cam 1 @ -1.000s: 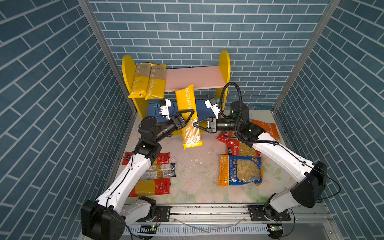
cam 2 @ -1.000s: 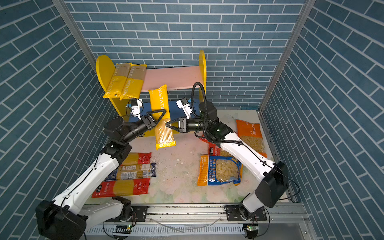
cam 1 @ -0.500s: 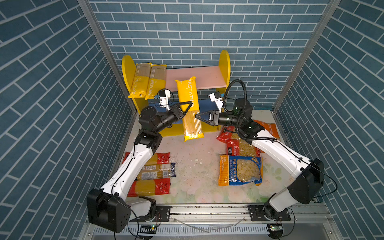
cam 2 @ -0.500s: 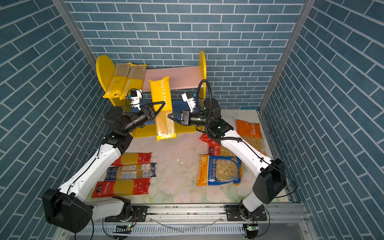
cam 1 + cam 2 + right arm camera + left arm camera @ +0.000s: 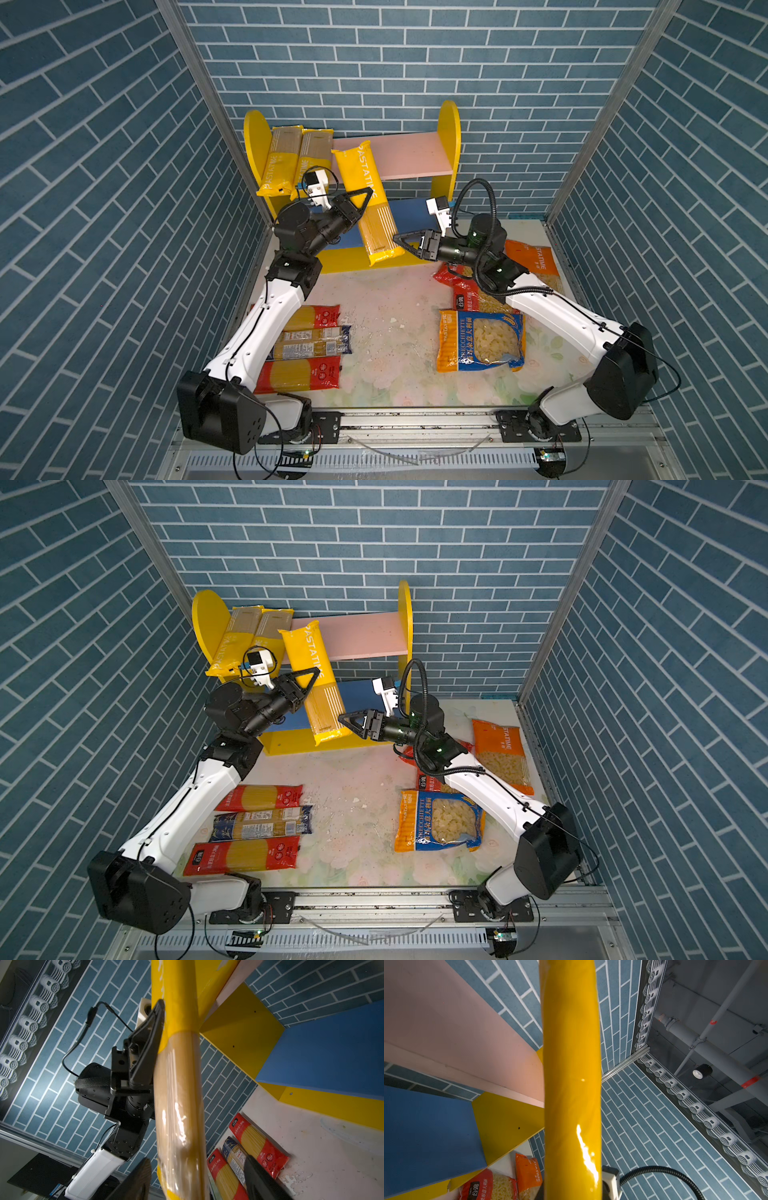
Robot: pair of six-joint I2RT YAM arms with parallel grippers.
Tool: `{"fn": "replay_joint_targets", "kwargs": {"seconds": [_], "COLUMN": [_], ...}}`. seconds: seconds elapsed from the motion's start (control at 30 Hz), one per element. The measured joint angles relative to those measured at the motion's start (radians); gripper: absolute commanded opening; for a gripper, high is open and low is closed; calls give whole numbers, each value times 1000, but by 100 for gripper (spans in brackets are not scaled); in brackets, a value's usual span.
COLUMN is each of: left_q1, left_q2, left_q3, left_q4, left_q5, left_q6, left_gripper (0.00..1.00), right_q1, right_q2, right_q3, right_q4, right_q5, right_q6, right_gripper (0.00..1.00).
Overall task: Place and organize the pasta boxes and bags onto the shelf
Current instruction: 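Lift the upright pack with both grippers up onto the pink shelf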
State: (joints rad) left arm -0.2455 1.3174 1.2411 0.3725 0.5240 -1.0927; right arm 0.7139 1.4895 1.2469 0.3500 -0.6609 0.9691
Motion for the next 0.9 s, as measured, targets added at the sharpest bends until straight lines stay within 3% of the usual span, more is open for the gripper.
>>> {"fn": "replay_joint_targets", "kwargs": {"seconds": [0.23, 0.53, 0.7, 0.8, 0.9], "left_q1": [3, 4, 9, 13, 16], "left_q2": [36, 40, 62, 72, 70], "left_q3": [36, 42, 93, 140, 174], "left_q4": [-1, -24, -56, -91, -117], "left_q5": [-12, -37, -53, -64, -83], "left_q6": [-17, -22, -21, -8, 19], "left_gripper": [0, 5, 30, 52, 66], "right_q1": [64, 87, 88, 90, 97], "right_q2": [0, 45, 70, 93, 121], "right_q3": [-14, -12, 0, 34, 85], "right_q4": [72, 170, 242, 260, 252], "right_q5": [48, 137, 178, 195, 208], "right_q6": [48, 114, 173, 187, 203], "right_gripper": [68, 36, 17, 11, 8]}}
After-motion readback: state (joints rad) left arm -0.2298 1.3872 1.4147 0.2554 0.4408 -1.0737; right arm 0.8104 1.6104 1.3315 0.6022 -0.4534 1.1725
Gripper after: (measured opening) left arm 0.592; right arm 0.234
